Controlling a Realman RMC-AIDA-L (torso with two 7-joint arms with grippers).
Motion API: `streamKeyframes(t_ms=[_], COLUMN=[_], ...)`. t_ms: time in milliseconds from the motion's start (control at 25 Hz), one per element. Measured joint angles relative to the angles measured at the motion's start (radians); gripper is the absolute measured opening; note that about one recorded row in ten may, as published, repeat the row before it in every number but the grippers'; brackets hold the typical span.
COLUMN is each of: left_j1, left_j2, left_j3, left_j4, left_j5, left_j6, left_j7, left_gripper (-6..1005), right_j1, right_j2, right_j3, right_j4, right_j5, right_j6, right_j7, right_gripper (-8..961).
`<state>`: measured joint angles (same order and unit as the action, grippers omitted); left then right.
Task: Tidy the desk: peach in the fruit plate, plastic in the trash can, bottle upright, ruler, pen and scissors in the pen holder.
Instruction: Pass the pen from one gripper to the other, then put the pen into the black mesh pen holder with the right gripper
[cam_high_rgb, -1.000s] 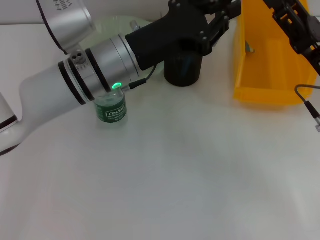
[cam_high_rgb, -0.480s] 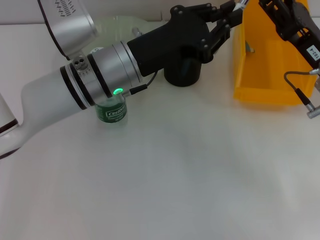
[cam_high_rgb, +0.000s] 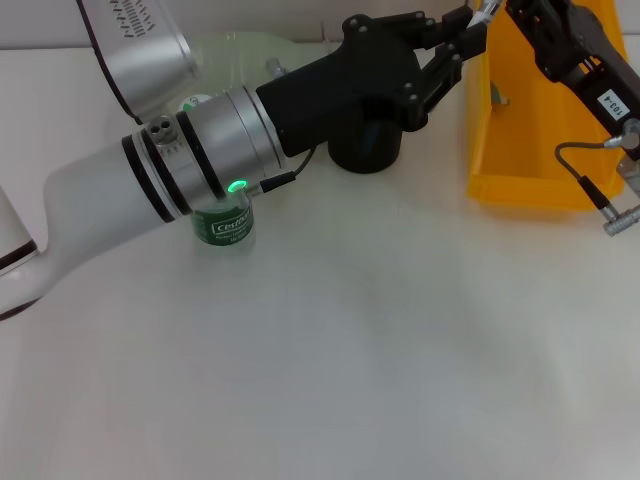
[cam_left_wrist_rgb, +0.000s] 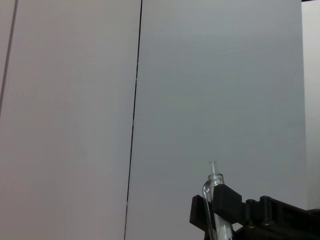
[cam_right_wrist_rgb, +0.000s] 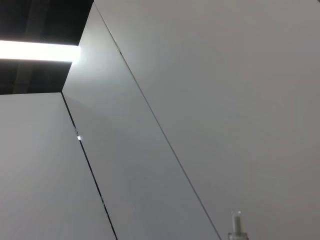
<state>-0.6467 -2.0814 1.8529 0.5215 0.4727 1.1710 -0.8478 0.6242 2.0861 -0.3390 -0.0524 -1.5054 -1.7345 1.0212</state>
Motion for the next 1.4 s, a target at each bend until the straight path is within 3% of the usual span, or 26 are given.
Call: streamKeyframes(t_ms=[320,1040,1200,1400], left_j1=[0.001,0.013,0.017,0.026], left_j2=[0.0,0.0,0.0,0.0], left_j3=[0.006,0.01,0.008,0.003], left_j4=[0.0,0.008,0.008,0.008], left_j5=[-0.002,0.002,0.0,-0.003], left_j6=[-0.001,0.003,0.002,0.007], left_j7=[0.004,0.005,0.005,0.004], left_gripper=[167,171,367,541], right_j1=[0.0,0.0,-0.001,-0.004], right_j2=[0.001,0.002,0.002,0.002], right_j3=[0.0,0.005,0.009,0.012], right_j4=[0.005,0.013,0.014,0.014], right_j5=[-0.001,0.005,0.005,0.005], right_j6=[0.006,0.004,0.007,0.007], right_j7=[0.0,-0.003,-0.003,-0.003], right_gripper=[172,157,134,134])
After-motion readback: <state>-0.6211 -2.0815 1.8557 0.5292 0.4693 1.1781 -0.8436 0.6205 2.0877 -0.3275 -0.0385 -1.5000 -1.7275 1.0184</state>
